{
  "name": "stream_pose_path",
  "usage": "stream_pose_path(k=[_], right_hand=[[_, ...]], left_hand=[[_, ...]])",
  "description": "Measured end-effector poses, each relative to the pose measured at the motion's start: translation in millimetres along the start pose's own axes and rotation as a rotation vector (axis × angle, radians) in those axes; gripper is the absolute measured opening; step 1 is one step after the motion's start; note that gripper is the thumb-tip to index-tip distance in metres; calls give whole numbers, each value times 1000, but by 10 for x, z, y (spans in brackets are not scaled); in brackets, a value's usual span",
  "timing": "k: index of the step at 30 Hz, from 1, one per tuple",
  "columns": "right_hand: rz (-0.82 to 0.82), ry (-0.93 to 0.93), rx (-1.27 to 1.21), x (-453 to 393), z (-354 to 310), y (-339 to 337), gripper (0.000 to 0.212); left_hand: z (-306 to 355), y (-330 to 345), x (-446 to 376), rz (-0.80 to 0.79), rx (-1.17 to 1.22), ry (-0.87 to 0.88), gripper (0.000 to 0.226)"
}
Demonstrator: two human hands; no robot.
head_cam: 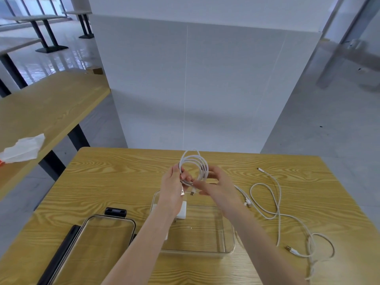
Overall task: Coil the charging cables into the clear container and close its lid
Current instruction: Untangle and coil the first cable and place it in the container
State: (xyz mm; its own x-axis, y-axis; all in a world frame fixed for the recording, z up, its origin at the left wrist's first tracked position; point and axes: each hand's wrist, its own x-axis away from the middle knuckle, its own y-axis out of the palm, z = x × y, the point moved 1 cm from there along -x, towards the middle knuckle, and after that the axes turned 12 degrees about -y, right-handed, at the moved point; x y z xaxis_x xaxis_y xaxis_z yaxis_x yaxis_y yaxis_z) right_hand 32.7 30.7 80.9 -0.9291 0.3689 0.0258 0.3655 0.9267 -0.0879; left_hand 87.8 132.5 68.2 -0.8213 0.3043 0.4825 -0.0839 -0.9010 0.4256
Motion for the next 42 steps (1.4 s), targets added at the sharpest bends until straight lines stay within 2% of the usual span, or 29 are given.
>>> stream_pose_path(k=[6,9,13,17,21,27,31,34,37,42], right_hand=[[-105,193,-21,-7,-53,-30,51],[-176,248,77,-11,-84,-115,44],[-375,172,241,-5,-225,-310,15],[-465,68,270,-30,-344,-491,9],[-523,0,203,-37,-393,-662,9],[-469,-3,85,-58,-342,-787,8],[-371,21,241,-73,-224,-685,13],[-452,1,383,-41,-146,-558,7],[-519,-43,497,-44,-18,-448,13],[-260,-168,419,-59,117,-292,8]], left_hand=[[-20,-38,-69,-17,99,-64,35],[47,-71,-106,-14,187,-90,34],[167,-150,-146,-49,331,-171,32],[230,-173,-161,-73,414,-262,28],[275,-155,-116,-84,375,-263,28],[293,-168,-42,-152,367,-262,31],[291,-164,-18,-177,281,-248,30],[238,-146,-16,-200,256,-232,28],[177,-115,-24,-219,320,-255,28],[105,-9,16,-236,437,-312,31]])
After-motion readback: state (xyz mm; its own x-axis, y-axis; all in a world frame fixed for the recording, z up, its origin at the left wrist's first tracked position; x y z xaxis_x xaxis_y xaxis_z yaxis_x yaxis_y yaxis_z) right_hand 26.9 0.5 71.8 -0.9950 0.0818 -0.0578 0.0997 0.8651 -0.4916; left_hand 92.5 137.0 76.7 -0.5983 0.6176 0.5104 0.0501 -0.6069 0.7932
